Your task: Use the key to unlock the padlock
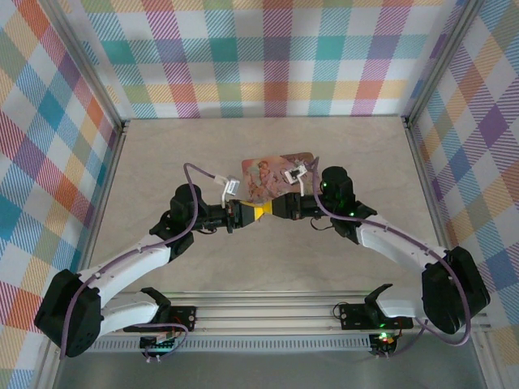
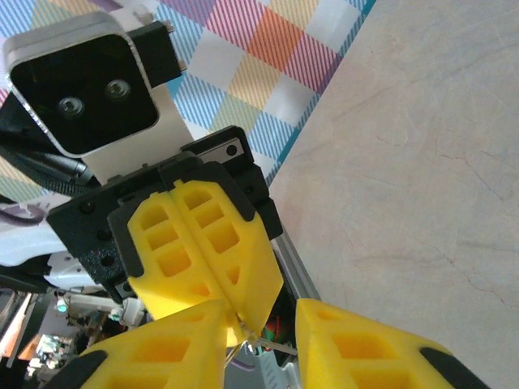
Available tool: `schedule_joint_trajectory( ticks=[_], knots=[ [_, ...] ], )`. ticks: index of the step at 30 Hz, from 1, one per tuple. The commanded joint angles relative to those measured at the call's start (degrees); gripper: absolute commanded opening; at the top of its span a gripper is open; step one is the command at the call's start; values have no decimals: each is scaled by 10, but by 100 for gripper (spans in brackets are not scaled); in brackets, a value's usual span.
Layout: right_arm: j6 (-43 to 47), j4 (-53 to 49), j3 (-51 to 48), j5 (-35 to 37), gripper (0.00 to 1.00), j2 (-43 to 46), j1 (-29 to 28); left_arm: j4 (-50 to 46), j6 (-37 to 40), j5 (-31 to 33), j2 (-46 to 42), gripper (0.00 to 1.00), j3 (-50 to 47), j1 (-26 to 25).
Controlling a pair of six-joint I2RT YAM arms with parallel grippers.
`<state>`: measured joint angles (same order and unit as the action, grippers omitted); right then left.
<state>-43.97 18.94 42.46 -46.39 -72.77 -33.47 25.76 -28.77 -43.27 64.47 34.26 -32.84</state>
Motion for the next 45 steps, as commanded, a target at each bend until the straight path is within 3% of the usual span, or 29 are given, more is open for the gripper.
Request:
schedule_joint_trajectory(
  ticks=[1,4,7,9,11,14,22,28,35,45],
  knots=[
    [14,19,19,-18,16,-11,-6,32,-9,-18,-1,0,5,4],
    [18,33,15,-20,0,-11,-7,28,-8,-18,-1,0,5,4],
    [45,16,11,3,0,5,-7,12,-1,-9,-9,0,5,4],
    [78,-7,7,28,0,25,-7,-28,15,18,-27,25,5,4],
    [108,-33,7,52,0,43,-7,-52,19,46,-52,40,-3,9],
    [148,-72,18,66,0,56,-6,-10,-20,40,-84,45,-39,37],
    [133,-36,32,30,0,28,-7,95,-100,-40,-54,42,-41,47],
    [113,-7,31,22,0,21,-7,144,-127,-55,-1,39,-32,31],
    [107,-4,31,24,0,26,-7,182,-144,-54,30,29,-36,25],
    [106,0,26,31,0,22,-7,185,-141,-60,33,28,-34,12]
  ],
)
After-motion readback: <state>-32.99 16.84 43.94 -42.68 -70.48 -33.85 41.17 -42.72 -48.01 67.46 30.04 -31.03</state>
